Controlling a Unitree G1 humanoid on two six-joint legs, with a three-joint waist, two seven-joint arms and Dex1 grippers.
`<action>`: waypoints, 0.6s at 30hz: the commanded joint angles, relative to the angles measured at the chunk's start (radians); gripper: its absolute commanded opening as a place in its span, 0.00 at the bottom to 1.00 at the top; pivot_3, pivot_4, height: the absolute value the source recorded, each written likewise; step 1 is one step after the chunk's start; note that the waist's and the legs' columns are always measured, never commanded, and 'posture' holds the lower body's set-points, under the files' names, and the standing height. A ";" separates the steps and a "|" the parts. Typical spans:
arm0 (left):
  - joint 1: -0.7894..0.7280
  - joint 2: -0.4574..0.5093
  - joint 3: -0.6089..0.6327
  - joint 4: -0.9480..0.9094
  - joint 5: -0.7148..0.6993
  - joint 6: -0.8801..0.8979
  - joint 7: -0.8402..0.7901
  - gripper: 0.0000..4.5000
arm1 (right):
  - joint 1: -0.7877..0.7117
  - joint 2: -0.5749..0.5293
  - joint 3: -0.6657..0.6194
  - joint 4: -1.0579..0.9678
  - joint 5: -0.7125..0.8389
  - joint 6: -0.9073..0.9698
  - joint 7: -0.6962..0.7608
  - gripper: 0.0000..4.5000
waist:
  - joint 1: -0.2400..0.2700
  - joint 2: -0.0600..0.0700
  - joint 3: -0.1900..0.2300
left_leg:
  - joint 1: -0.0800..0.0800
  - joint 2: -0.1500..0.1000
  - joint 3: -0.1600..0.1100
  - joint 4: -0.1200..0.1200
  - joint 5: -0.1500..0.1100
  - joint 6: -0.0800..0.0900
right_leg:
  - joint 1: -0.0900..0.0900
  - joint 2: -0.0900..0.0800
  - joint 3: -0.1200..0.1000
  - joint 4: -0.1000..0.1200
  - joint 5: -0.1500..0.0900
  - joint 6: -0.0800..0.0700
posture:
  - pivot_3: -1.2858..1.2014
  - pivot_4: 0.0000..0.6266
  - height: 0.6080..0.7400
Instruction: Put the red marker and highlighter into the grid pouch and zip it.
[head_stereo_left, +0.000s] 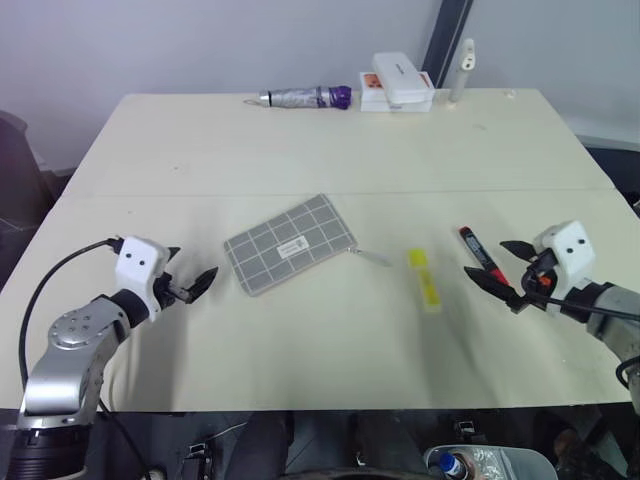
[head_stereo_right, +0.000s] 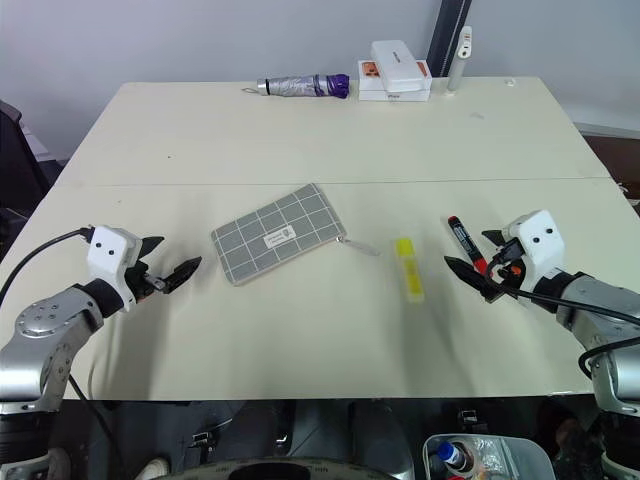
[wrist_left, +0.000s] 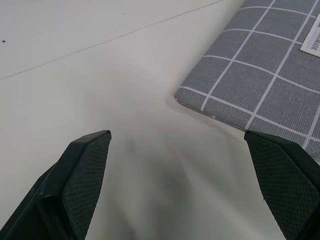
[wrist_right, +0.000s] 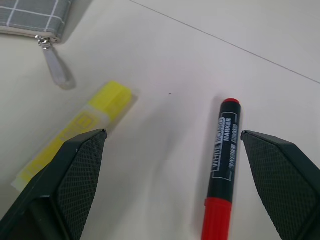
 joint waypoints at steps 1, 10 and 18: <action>0.009 0.012 0.023 -0.016 0.015 -0.040 -0.003 1.00 | -0.025 -0.003 -0.003 -0.042 0.012 -0.008 -0.001 0.99 | 0.000 0.000 0.000 | 0.000 0.000 0.000 0.000 0.000 0.000 | 0.000 0.000 0.000 0.000 0.000 0.000 | 0.52 0.24 1.00; 0.019 0.010 0.036 -0.021 -0.006 -0.045 -0.026 1.00 | -0.045 0.010 0.038 -0.003 0.003 -0.062 0.015 0.99 | 0.000 0.000 0.000 | 0.000 0.000 0.000 0.000 0.000 0.000 | 0.000 0.000 0.000 0.000 0.000 0.000 | 0.52 0.24 1.00; 0.033 0.069 0.004 0.006 0.105 -0.218 -0.073 1.00 | -0.106 0.043 0.105 0.036 -0.011 -0.133 0.028 0.99 | -0.003 0.000 0.000 | 0.000 0.000 0.000 0.000 0.000 0.000 | 0.000 0.000 0.000 0.000 0.000 0.000 | 0.52 0.24 1.00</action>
